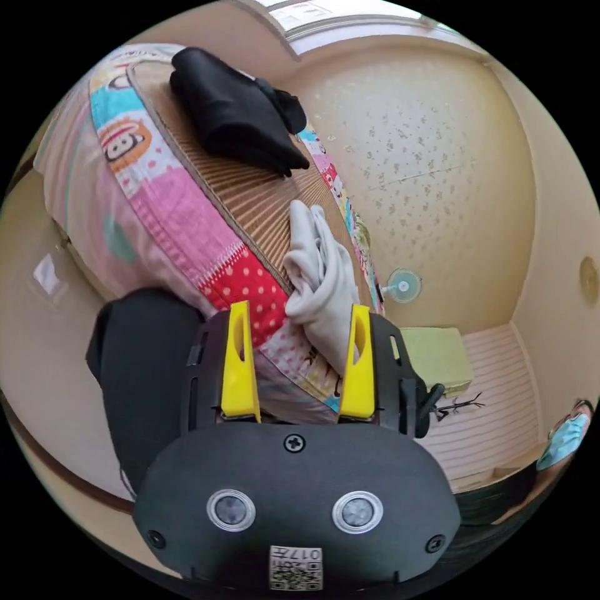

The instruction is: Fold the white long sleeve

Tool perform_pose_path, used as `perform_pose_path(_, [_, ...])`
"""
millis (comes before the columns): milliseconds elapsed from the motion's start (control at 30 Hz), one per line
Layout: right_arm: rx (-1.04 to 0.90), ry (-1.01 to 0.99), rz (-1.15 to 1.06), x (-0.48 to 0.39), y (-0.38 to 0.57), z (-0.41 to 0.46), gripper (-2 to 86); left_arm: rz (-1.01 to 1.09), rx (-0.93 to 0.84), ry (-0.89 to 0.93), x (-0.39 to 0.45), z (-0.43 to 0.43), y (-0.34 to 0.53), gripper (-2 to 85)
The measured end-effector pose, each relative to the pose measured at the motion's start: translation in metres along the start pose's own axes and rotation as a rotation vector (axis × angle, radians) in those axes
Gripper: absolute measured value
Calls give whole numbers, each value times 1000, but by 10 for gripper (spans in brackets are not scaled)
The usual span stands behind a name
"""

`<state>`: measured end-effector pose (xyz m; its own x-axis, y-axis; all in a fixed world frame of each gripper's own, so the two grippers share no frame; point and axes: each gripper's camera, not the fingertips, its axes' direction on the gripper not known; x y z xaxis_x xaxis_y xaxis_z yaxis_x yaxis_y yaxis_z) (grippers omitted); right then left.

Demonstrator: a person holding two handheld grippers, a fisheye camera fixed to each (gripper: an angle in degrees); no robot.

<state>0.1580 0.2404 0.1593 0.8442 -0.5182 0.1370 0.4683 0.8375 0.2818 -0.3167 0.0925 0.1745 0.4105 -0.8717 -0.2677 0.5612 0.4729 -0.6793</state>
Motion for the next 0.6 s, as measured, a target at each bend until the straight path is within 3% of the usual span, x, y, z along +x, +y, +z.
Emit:
perform_pose_path(67, [-80,-8,-14,2,17,28,58,-40,-28,21,-8,15,1,200])
perform_pose_path(167, [125,-116,34,23,58,18,35,-70,-19,97,-13,28,2,123])
perform_pose_path(267, [120,-283,127,53,66,20,18,-28,104,213,5,20,8,80])
perform_pose_path(433, [146,-394,181,78,80,25,8,401,66,205,123,62,11,64])
perform_pose_path(600, [153,-363,168,84,90,22,8,800,-230,300,234,171,113,65])
